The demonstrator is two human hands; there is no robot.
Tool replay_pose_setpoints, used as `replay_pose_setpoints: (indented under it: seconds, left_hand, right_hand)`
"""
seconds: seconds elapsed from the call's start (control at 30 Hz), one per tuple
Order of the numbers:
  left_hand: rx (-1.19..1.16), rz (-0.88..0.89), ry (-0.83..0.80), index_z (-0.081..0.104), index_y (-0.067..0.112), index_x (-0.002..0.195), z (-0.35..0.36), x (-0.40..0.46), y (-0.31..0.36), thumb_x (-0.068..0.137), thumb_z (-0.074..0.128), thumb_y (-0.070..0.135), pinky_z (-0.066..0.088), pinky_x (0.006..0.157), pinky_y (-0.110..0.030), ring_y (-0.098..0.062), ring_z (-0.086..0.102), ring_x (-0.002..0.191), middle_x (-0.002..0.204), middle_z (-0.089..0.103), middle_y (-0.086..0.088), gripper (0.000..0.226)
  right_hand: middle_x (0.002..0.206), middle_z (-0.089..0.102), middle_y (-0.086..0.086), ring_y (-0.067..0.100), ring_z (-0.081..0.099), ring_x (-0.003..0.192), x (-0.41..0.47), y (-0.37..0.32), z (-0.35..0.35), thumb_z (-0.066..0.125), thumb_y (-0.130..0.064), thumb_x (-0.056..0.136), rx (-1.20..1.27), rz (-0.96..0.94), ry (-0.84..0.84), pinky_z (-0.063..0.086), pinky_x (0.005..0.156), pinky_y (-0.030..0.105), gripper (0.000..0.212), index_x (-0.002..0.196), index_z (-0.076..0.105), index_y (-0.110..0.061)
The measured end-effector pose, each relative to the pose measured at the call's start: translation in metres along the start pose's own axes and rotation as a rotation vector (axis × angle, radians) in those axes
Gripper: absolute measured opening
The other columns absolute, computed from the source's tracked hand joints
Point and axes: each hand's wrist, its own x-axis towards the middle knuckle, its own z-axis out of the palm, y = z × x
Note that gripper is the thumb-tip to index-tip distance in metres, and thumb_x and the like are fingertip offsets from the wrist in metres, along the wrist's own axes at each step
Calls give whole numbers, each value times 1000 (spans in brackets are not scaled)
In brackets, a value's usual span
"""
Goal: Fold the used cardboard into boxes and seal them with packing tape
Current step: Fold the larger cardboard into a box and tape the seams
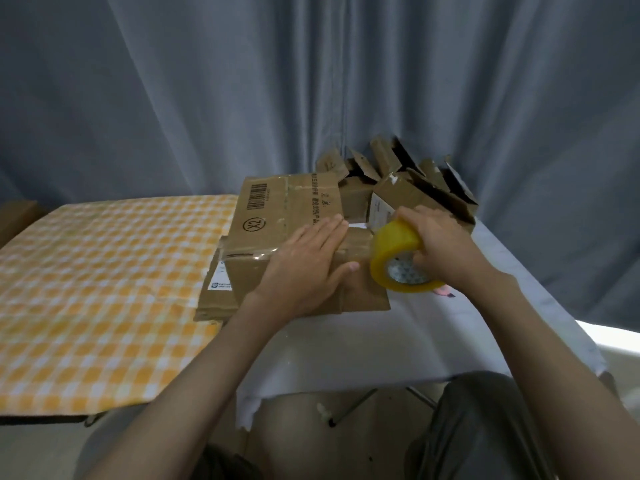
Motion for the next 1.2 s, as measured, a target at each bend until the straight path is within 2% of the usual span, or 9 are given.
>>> replay_pose_setpoints:
  seconds: [0.2,0.37,0.47,0.57,0.77,0.87,0.93,1.07,1.2]
  left_hand:
    - [24,-9,-18,13,18,160,2,-4,0,93,20,75,5,124,-33,-12,10,153,167,12,1,87]
    - [28,-1,-25,12,18,160,1,-3,-3,90,23,77,6,124,-33,-13,9,153,167,10,1,92]
    - [30,6,-20,12,18,160,2,-2,-1,87,24,78,5,123,-33,-14,10,153,167,11,1,95]
    - [13,6,-19,13,19,160,3,0,0,87,25,79,3,121,-32,-13,11,153,167,11,1,96]
    - [-120,-12,-80,27,23,156,-9,9,3,92,24,74,17,120,-34,-14,23,149,163,26,4,82]
    - [-141,6,-99,58,23,122,-25,34,-1,93,26,70,43,89,-31,-16,50,115,124,57,3,64]
    - [-87,55,-101,57,25,87,-33,57,-3,91,34,70,36,67,-28,-13,51,88,96,55,7,51]
    - [-105,180,-221,50,20,68,-34,97,-10,79,70,59,38,62,-30,-12,50,74,85,52,7,45]
    - [-278,200,-291,48,20,58,-24,117,-15,56,80,66,33,56,-23,-8,48,60,72,59,3,56]
  right_hand:
    - [134,55,5,32,44,133,-13,3,44,67,2,79,320,128,-136,43,105,48,56,127,55,-23]
    - [121,51,-14,12,51,114,-22,11,49,85,-33,75,615,137,-234,49,92,32,57,121,52,-37]
    - [117,60,-19,-2,61,100,-35,37,42,75,-49,82,852,294,-276,52,74,17,47,126,60,-41]
    - [94,74,-7,7,69,83,-43,59,52,60,-36,97,598,395,6,49,67,21,21,99,76,-24]
    - [100,71,13,30,65,92,-46,70,82,58,-5,92,163,451,-58,53,82,37,17,93,75,-6]
    - [103,64,16,33,61,94,-43,68,85,54,-4,94,132,454,-30,51,80,37,11,98,65,-5]
    - [121,53,19,34,58,103,-41,65,86,54,-9,97,139,494,-85,46,85,35,20,116,59,-4]
    - [129,45,18,32,55,103,-49,68,76,58,-15,95,81,539,-225,48,91,38,20,112,64,-6]
    - [106,54,13,24,53,77,-65,61,57,61,-16,96,130,519,18,44,70,32,7,94,57,-10]
